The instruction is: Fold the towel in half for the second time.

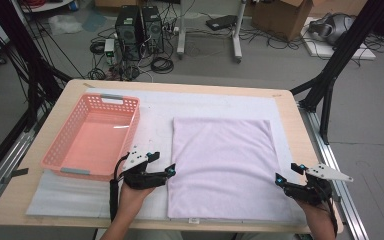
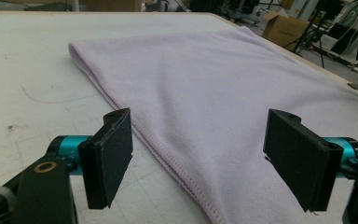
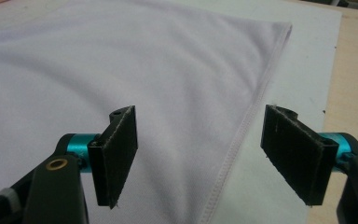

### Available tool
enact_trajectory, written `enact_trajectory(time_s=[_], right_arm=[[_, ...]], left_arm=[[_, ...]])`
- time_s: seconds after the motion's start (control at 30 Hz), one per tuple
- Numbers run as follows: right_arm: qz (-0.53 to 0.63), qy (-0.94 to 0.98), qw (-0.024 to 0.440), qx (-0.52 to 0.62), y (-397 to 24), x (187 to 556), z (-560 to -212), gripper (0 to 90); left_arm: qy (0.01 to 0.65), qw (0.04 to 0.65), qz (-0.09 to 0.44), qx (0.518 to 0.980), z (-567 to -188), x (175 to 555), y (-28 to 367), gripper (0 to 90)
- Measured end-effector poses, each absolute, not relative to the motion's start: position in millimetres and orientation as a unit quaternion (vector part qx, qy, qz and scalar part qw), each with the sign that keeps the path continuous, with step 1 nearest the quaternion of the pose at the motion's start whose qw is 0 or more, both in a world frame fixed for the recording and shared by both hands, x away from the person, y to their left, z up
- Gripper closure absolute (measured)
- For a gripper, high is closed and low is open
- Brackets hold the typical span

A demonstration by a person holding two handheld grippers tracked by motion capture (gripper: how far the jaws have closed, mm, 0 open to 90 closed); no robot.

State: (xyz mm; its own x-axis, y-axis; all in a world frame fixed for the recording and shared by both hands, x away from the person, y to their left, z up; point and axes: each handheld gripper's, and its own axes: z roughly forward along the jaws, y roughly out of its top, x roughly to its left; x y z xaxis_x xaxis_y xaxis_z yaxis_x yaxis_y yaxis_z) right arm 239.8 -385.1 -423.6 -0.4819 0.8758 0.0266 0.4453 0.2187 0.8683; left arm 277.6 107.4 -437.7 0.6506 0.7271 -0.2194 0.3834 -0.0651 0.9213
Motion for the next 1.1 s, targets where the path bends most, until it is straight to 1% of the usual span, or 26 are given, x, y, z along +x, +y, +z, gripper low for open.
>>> enact_trajectory(time_s=[0.27, 0.43, 0.47, 0.57, 0.6, 0.8, 0.83, 0.9, 1.0, 1.1], right_arm=[[0.435, 0.744, 0.240, 0.447, -383.5, 247.7, -425.1, 26.1], [0.432, 0.747, 0.232, 0.449, -382.6, 259.3, -423.7, 26.1], [0.431, 0.748, 0.232, 0.448, -382.6, 263.1, -422.4, 26.2], [0.432, 0.747, 0.231, 0.449, -383.0, 272.7, -420.1, 26.2], [0.431, 0.747, 0.229, 0.452, -384.1, 285.4, -418.7, 26.4], [0.415, 0.749, 0.203, 0.475, -387.1, 329.3, -420.0, 27.5], [0.414, 0.748, 0.198, 0.479, -387.0, 334.0, -419.9, 27.5], [0.417, 0.746, 0.186, 0.484, -386.9, 344.8, -419.0, 27.6], [0.411, 0.745, 0.184, 0.492, -385.1, 359.2, -418.4, 27.7], [0.407, 0.744, 0.178, 0.500, -383.4, 370.2, -419.9, 29.3]], left_arm=[[0.393, 0.559, 0.139, 0.717, -438.2, 285.7, 105.6, 25.4], [0.392, 0.558, 0.146, 0.716, -434.7, 300.1, 99.5, 26.6], [0.397, 0.544, 0.146, 0.725, -432.9, 311.3, 95.9, 26.6], [0.400, 0.546, 0.143, 0.722, -430.7, 321.0, 93.5, 27.8], [0.402, 0.538, 0.140, 0.728, -427.9, 331.5, 89.7, 28.0], [0.420, 0.521, 0.142, 0.730, -424.5, 364.3, 81.7, 29.8], [0.420, 0.521, 0.142, 0.730, -424.5, 364.3, 81.7, 30.8], [0.432, 0.514, 0.145, 0.726, -426.2, 379.4, 80.2, 32.6], [0.447, 0.493, 0.143, 0.732, -432.5, 394.1, 76.9, 33.1], [0.463, 0.476, 0.153, 0.731, -438.1, 405.2, 74.2, 33.3]])
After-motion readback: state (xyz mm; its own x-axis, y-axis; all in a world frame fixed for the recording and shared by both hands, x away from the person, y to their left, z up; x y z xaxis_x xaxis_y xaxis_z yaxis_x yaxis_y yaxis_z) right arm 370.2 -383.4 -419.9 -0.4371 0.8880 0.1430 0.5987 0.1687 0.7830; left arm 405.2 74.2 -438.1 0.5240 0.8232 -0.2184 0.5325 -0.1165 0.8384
